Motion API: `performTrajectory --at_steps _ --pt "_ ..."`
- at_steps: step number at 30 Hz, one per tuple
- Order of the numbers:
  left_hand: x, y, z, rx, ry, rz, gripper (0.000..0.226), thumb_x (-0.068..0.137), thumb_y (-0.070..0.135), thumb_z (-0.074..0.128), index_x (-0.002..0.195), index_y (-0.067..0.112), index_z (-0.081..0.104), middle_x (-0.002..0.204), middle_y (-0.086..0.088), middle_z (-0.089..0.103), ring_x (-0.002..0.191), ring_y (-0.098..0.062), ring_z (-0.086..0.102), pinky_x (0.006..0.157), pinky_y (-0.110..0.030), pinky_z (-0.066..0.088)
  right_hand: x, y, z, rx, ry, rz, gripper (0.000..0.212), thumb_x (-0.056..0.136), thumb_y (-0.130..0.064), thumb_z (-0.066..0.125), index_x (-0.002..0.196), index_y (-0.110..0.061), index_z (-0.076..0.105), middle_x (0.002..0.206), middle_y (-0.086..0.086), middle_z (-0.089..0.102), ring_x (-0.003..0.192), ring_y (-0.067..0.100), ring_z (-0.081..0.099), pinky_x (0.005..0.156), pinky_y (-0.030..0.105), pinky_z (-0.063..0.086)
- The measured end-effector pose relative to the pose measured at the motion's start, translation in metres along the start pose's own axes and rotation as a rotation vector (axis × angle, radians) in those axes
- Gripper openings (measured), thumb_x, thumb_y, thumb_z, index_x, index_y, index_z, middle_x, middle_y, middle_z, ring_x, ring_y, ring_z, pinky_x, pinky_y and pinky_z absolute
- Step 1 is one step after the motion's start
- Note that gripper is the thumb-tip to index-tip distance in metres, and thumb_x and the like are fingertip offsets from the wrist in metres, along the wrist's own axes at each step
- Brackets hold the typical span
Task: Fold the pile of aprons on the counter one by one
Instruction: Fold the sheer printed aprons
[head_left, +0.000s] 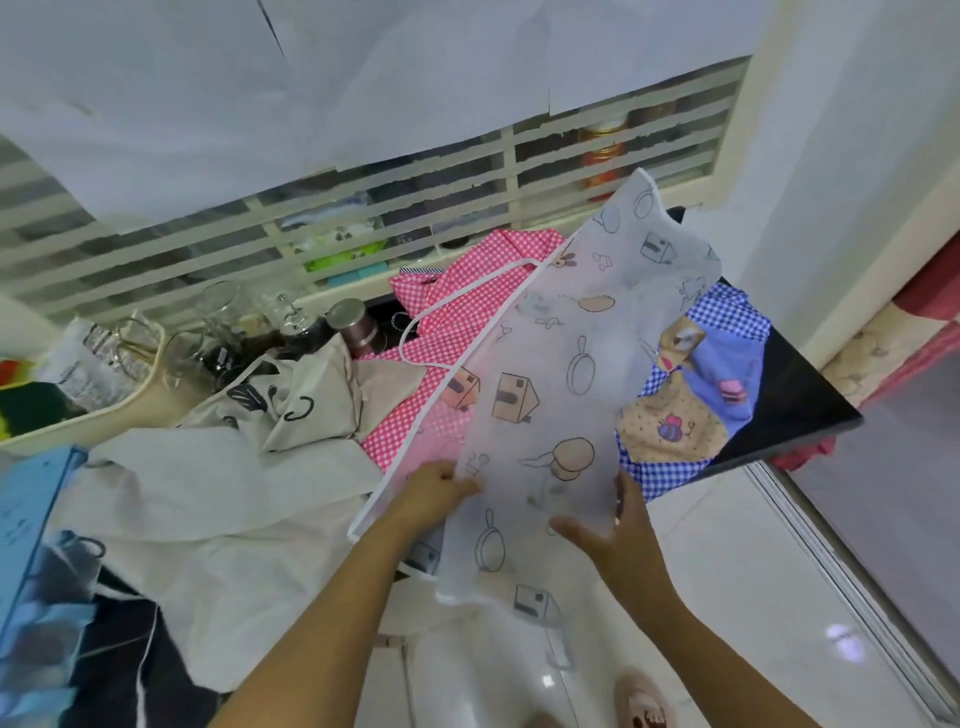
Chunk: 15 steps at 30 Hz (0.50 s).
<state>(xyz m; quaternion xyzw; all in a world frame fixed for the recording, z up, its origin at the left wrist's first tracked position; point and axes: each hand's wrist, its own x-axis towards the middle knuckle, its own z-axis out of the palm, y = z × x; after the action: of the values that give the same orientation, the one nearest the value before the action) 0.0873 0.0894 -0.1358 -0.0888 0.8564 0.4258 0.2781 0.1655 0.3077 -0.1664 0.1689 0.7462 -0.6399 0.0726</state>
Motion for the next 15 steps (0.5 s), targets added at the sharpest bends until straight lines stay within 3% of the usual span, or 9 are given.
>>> performTrajectory --at_steps 2,5,8,10,12,15 --pt "-0.001 0.006 -0.004 -0.096 -0.036 -0.049 0.024 0.095 0.031 0.057 0.109 0.014 0.065 0.11 -0.003 0.068 0.099 -0.022 0.065 0.091 -0.036 0.051 -0.016 0.009 0.001 -0.072 0.039 -0.039 0.108 0.057 -0.055 0.081 0.145 -0.026 0.024 0.14 -0.012 0.032 0.129 0.005 0.033 0.107 0.028 0.032" --pt "0.001 0.003 -0.011 -0.287 -0.128 -0.099 0.03 0.094 0.028 0.058 0.116 0.009 0.064 0.111 -0.009 0.07 0.104 -0.028 0.065 0.098 -0.045 0.049 -0.043 0.031 0.001 -0.171 0.16 -0.073 0.082 0.063 -0.047 0.081 0.127 -0.035 0.032 0.125 -0.014 0.034 0.118 0.006 0.037 0.102 0.028 0.037" --pt "0.001 0.003 -0.014 -0.332 -0.156 -0.124 0.031 0.093 0.024 0.059 0.118 0.006 0.063 0.112 -0.011 0.07 0.108 -0.03 0.064 0.097 -0.043 0.049 -0.063 0.049 0.001 -0.339 0.153 -0.323 0.067 0.07 -0.029 0.084 0.115 -0.044 0.036 0.118 -0.02 0.04 0.113 0.003 0.042 0.094 0.023 0.043" --pt "0.003 0.004 -0.014 -0.341 -0.171 -0.13 0.03 0.091 0.021 0.061 0.116 0.004 0.063 0.112 -0.011 0.07 0.109 -0.03 0.063 0.094 -0.037 0.05 -0.068 0.05 0.007 -0.441 0.057 -0.458 0.068 0.073 -0.024 0.08 0.121 -0.045 0.038 0.125 -0.022 0.041 0.116 -0.002 0.042 0.09 0.023 0.049" --pt "0.005 0.003 -0.015 -0.37 -0.19 -0.137 0.028 0.091 0.018 0.061 0.114 0.004 0.063 0.114 -0.014 0.069 0.11 -0.03 0.062 0.099 -0.04 0.048 -0.07 0.044 0.021 -0.534 -0.037 -0.539 0.082 0.073 -0.028 0.079 0.135 -0.045 0.029 0.138 -0.017 0.037 0.124 -0.001 0.04 0.09 0.023 0.051" --pt "0.005 0.002 -0.013 -0.397 -0.208 -0.117 0.023 0.091 0.016 0.062 0.112 0.007 0.063 0.117 -0.016 0.067 0.111 -0.032 0.061 0.102 -0.044 0.045 -0.072 0.031 0.05 -0.546 -0.098 -0.498 0.094 0.075 -0.054 0.069 0.144 -0.048 0.006 0.152 -0.022 0.011 0.138 -0.001 0.018 0.1 0.021 0.039"
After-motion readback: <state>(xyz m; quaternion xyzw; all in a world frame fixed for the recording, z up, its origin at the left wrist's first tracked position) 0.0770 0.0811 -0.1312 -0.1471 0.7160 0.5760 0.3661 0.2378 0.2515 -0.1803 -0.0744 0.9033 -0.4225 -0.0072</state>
